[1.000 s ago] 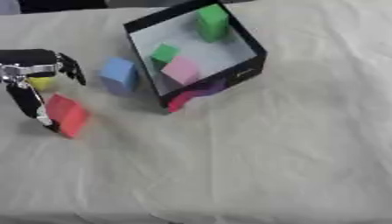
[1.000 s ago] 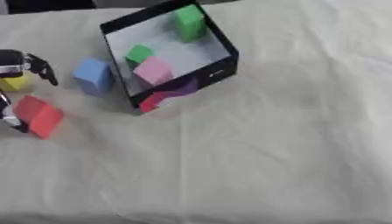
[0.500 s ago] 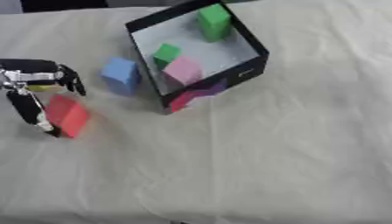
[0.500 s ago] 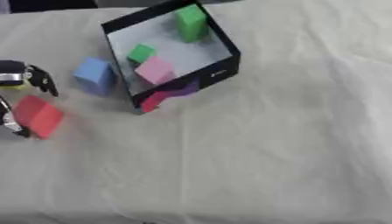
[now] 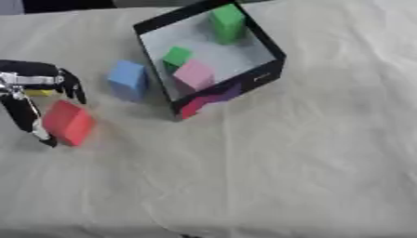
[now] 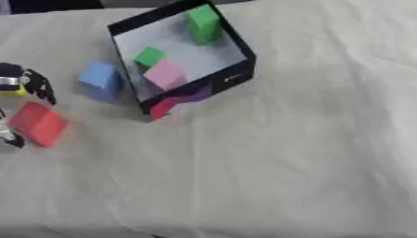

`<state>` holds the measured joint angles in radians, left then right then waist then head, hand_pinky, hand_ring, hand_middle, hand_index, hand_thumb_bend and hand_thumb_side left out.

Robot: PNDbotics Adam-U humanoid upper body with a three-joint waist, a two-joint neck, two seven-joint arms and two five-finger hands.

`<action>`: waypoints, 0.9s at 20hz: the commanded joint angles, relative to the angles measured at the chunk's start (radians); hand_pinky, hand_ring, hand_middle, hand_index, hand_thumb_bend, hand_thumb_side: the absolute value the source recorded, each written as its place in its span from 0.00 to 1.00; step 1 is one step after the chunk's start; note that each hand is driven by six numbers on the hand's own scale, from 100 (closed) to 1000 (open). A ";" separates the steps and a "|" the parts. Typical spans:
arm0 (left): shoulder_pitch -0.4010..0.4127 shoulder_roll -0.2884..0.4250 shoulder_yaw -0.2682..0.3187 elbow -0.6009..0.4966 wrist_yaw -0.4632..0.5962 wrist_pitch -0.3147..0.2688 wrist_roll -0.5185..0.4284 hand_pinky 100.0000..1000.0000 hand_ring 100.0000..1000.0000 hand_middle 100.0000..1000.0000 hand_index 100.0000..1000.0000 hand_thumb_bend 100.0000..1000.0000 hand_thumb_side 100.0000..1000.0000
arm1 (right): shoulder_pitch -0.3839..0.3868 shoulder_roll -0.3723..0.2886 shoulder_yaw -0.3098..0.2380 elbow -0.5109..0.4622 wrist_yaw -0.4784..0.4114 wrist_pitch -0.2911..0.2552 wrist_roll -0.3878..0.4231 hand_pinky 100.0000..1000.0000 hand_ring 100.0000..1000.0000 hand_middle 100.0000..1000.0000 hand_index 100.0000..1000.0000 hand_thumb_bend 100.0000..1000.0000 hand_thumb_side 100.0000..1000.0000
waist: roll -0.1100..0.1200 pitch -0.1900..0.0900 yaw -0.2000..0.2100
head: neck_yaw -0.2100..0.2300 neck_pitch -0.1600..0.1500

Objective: Pick up objects on the table and place them in the box.

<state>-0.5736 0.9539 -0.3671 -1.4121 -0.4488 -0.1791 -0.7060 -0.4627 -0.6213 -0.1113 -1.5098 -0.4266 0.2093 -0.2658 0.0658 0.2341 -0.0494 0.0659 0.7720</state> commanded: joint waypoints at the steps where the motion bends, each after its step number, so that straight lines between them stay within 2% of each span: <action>1: -0.014 0.033 0.006 0.006 -0.022 -0.010 0.007 0.72 0.69 0.70 0.74 0.65 0.00 | -0.007 -0.019 -0.014 -0.005 0.004 -0.003 0.002 0.71 0.78 0.68 0.77 0.24 0.45 | -0.002 -0.014 -0.001 | 0.004 -0.002; 6: -0.020 0.023 -0.001 0.017 -0.046 -0.023 0.047 0.65 0.60 0.67 0.73 0.61 0.00 | -0.006 -0.016 -0.015 -0.004 0.001 -0.003 0.003 0.71 0.78 0.68 0.77 0.23 0.46 | -0.004 -0.015 0.002 | 0.002 -0.002; 12: -0.017 0.016 -0.010 0.020 -0.083 -0.032 0.203 0.47 0.45 0.52 0.59 0.56 0.00 | -0.008 -0.015 -0.015 -0.005 -0.004 -0.003 0.004 0.71 0.78 0.67 0.77 0.23 0.46 | -0.004 -0.016 0.003 | 0.000 -0.002; 14: -0.011 0.014 -0.015 0.025 -0.088 -0.034 0.246 0.45 0.43 0.50 0.57 0.56 0.00 | -0.009 -0.015 -0.016 -0.005 -0.005 -0.004 0.003 0.71 0.78 0.67 0.77 0.23 0.46 | -0.004 -0.016 0.004 | 0.000 -0.002; 18: -0.006 0.010 -0.019 0.033 -0.087 -0.036 0.297 0.41 0.37 0.45 0.51 0.47 0.00 | -0.010 -0.014 -0.015 -0.005 -0.008 -0.004 0.003 0.71 0.78 0.67 0.77 0.22 0.47 | -0.004 -0.017 0.002 | -0.002 -0.002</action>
<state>-0.5714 0.9427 -0.3923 -1.3781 -0.5339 -0.2150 -0.4296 -0.4575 -0.6124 -0.1167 -1.5093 -0.4294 0.2089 -0.2655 0.0655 0.2342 -0.0467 0.0662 0.7720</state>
